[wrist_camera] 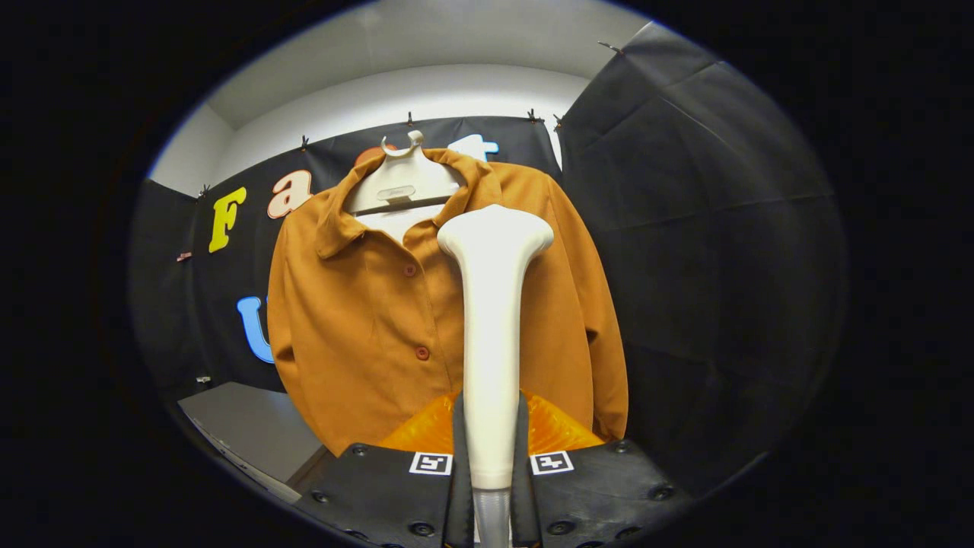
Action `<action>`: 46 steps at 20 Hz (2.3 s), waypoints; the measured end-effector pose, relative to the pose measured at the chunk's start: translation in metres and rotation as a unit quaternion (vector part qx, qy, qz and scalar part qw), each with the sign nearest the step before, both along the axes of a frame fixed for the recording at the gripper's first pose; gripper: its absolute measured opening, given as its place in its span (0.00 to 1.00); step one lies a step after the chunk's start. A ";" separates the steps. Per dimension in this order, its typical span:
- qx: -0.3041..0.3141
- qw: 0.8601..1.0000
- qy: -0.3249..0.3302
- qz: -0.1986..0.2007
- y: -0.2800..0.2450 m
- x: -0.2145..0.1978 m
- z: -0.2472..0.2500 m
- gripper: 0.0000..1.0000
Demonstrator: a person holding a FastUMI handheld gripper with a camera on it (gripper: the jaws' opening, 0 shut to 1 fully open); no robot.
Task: Iron the clothes twice with a garment steamer, once on the left side and once on the right side.
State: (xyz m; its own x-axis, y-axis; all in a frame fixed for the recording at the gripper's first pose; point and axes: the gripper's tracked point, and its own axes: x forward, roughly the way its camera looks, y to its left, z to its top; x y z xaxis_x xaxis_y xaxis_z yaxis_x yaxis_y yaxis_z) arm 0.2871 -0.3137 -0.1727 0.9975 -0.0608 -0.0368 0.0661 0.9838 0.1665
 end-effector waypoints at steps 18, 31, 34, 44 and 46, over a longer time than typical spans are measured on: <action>0.018 0.992 0.127 0.004 0.007 -0.049 -0.149 0.23; 0.035 0.977 0.212 -0.013 0.017 -0.110 -0.228 0.23; 0.029 0.977 0.211 -0.012 0.026 -0.132 -0.222 0.23; 0.015 0.989 0.142 -0.024 0.079 -0.173 -0.105 0.23; 0.011 0.993 0.118 -0.024 0.094 -0.171 -0.067 0.23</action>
State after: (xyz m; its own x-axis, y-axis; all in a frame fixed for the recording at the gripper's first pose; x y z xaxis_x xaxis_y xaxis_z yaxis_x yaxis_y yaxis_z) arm 0.1159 -0.2194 -0.2401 0.9570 -0.1054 -0.2704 0.1530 0.9749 0.1615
